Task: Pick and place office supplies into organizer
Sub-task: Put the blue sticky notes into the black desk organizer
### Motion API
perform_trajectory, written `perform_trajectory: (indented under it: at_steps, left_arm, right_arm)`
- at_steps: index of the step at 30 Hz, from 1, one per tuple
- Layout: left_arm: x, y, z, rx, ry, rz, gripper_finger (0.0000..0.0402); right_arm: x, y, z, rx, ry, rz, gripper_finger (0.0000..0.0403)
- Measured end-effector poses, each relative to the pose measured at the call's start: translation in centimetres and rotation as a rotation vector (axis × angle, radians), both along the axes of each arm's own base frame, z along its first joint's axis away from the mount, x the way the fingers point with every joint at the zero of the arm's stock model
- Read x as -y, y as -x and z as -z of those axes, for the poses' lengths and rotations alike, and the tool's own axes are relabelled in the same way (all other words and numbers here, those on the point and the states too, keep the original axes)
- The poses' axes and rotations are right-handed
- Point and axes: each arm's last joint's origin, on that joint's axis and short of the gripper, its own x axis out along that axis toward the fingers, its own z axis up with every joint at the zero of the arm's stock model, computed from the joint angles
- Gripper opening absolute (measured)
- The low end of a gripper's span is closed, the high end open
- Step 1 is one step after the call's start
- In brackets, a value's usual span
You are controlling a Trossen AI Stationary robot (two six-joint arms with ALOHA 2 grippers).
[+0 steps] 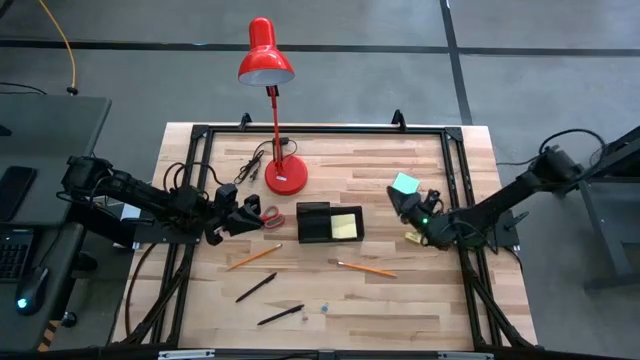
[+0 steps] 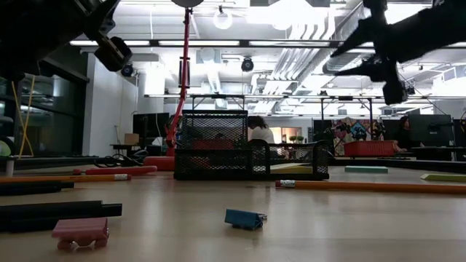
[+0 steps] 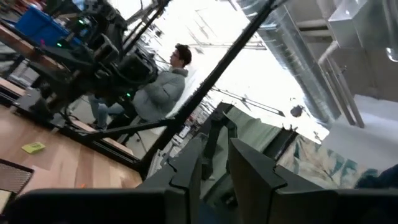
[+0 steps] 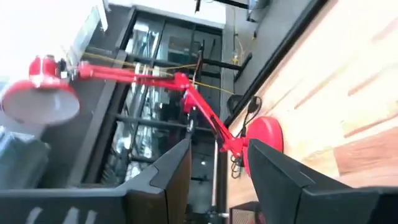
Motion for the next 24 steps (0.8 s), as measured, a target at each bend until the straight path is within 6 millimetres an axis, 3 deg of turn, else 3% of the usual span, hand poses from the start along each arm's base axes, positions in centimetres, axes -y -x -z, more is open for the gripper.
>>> perform_trajectory:
  at_steps: [11, 19, 24]
  left_arm:
    - [-0.6, 0.0, 0.0, 0.000, 0.070, -0.189, 0.0074]
    - [-0.7, 0.0, 0.0, 0.001, 0.059, -0.238, 0.0074]
    - [-0.8, 0.0, 0.0, 0.000, 0.067, -0.267, 0.0074]
  right_arm:
    - [2.9, 2.8, 3.5, -0.213, -0.210, 0.016, 0.0149]
    - [4.3, 4.6, 5.1, -0.363, -0.392, 0.092, 0.0148]
    - [5.1, 4.9, 5.4, -0.424, -0.403, 0.136, 0.0148]
